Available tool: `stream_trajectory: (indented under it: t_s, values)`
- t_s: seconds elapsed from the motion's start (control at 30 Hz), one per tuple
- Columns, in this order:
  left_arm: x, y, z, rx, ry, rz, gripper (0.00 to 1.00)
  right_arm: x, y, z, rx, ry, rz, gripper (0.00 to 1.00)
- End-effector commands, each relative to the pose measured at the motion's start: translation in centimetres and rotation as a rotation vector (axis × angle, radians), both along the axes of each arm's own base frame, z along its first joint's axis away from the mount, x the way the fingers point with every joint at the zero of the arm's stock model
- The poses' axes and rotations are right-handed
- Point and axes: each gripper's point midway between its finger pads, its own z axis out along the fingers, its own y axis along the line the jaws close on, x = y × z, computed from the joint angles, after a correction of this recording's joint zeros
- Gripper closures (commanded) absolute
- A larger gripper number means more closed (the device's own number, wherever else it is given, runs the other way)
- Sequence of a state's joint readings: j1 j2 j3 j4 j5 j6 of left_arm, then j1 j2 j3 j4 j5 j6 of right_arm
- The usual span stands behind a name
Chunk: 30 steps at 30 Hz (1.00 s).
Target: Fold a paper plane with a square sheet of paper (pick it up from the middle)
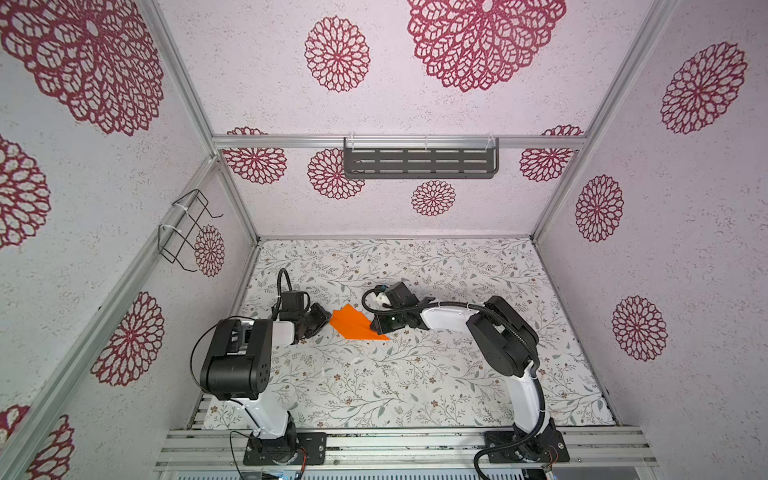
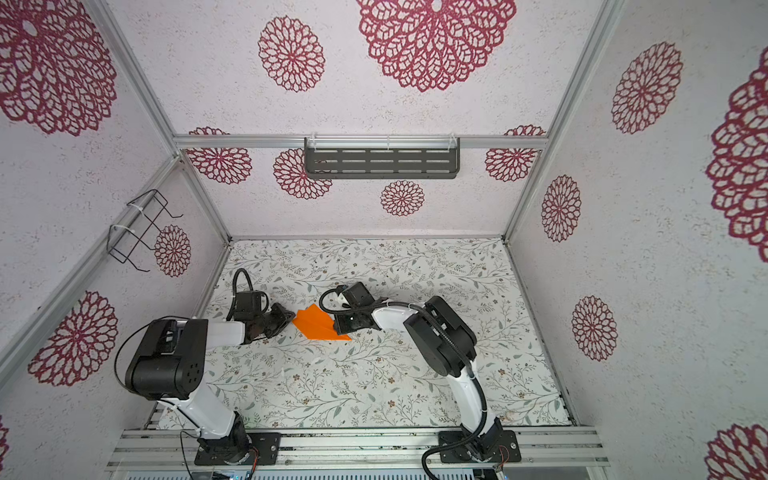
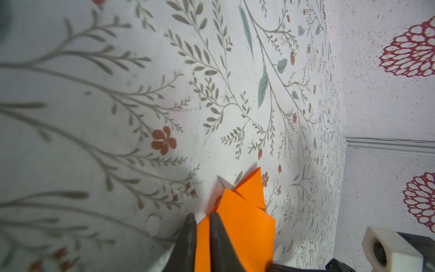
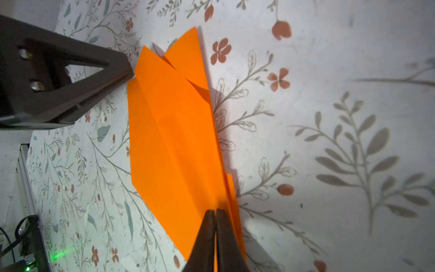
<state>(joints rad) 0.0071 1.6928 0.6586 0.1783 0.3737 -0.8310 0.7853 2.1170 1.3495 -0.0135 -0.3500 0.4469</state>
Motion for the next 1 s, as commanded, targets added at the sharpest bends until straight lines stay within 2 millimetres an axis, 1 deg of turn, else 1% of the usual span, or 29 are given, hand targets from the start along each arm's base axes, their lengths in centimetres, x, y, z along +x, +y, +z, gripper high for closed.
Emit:
stream_trajectory:
  t_s: [0.0,0.1,0.17,0.23,0.3,0.37,0.43,0.53,0.67,0.83,0.97]
  values:
    - [0.3,-0.6,3.4,0.006,-0.051,-0.01,0.84,-1.2,-3.1,-4.4,-0.14,0.096,-0.048,0.9]
    - [0.1,-3.1,5.4,-0.007,-0.087,-0.061,0.85,-1.3,-3.0,-4.5,-0.139,0.099,-0.047,0.9]
    - [-0.3,-5.3,5.9,-0.021,-0.097,-0.11,0.85,-1.2,-3.1,-4.5,-0.141,0.098,-0.05,0.9]
    - [-0.8,-7.6,5.7,-0.037,-0.091,-0.163,0.86,-1.2,-3.0,-4.5,-0.137,0.101,-0.049,0.9]
    - [-1.3,-9.8,5.0,-0.048,-0.074,-0.217,0.87,-1.3,-3.0,-4.7,-0.14,0.106,-0.048,0.9]
    - [-1.7,-11.1,4.1,-0.049,-0.056,-0.253,0.88,-1.3,-3.0,-4.7,-0.138,0.107,-0.046,0.9]
    - [-2.3,-12.0,3.0,-0.055,-0.028,-0.282,0.89,-1.4,-3.1,-4.8,-0.142,0.108,-0.046,0.9]
    - [-2.8,-12.1,1.5,-0.043,0.011,-0.306,0.9,-1.5,-3.2,-4.8,-0.143,0.109,-0.046,0.9]
    - [-2.9,-11.4,-0.1,0.0,0.045,-0.297,0.9,-1.5,-3.2,-5.0,-0.143,0.116,-0.048,0.9]
    - [-3.2,-9.5,-1.6,0.013,0.074,-0.243,0.9,-1.4,-3.2,-5.0,-0.147,0.112,-0.05,0.9]
    - [-3.8,-7.5,-3.1,0.017,0.113,-0.194,0.89,-1.4,-3.2,-5.1,-0.145,0.111,-0.051,0.9]
